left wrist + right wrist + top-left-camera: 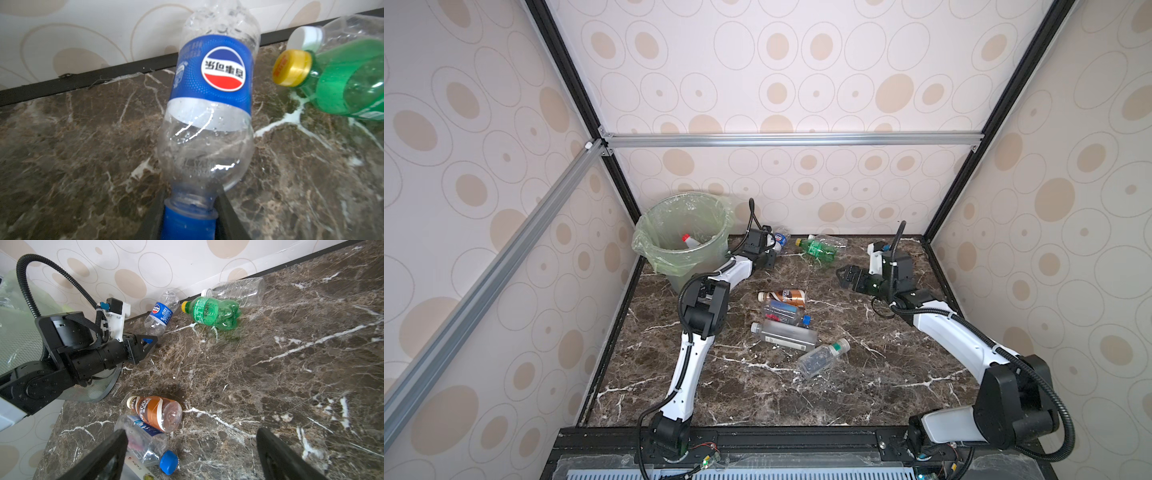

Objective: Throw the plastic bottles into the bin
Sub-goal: 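Lift the Pepsi bottle up over the bin with the left gripper while right rises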

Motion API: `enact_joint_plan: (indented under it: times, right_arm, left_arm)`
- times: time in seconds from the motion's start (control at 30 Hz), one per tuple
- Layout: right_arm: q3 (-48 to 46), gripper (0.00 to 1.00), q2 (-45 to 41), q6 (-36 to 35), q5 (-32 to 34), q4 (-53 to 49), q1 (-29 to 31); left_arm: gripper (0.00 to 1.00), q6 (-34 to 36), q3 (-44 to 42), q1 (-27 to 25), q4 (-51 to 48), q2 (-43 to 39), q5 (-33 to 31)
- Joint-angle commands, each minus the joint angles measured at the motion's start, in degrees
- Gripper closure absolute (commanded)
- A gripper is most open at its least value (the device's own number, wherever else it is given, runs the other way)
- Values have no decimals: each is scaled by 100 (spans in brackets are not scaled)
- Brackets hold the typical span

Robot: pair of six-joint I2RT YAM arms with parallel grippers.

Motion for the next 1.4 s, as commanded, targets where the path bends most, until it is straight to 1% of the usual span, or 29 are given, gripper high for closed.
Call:
enact_joint_plan:
  times: [0.0,0.17,0.47,0.57,0.67,0.77,0.8,0.87,1.03,1.27,1.37]
  right_arm:
    - [-87,0,-193,57,-29,9,-14]
    - [-141,0,-311,104,-51,18,-13]
    - [40,0,-517,126,-163,-139,-15]
    - [184,0,-565,151,-225,-184,3]
    - [433,0,-557,78,-17,-345,118]
    - [749,0,-470,47,-19,-370,145]
    - [887,0,-417,34,-7,-370,339]
    - [1144,0,-316,-31,51,-399,489]
    - [1801,0,-23,-479,262,-364,1022]
    - [2446,0,415,-960,-21,39,1580]
    - [2721,0,596,-1187,-33,85,1824]
  left_arm:
    - [85,205,-105,-69,243,-521,-42]
    - [85,311,-167,-207,44,-878,-159]
    - [85,385,-276,-245,-403,-1858,-310]
    - [84,412,-302,-248,-585,-2249,-374]
    - [84,415,-280,-247,-800,-2620,-547]
    - [84,443,-98,-249,-1146,-2877,-687]
    - [84,448,-41,-248,-1260,-2972,-712]
    - [83,424,115,-254,-1533,-3098,-833]
    - [83,317,463,-211,-2211,-3340,-1095]
    - [83,211,529,-105,-2720,-3831,-1333]
    - [83,175,719,6,-3028,-3975,-1437]
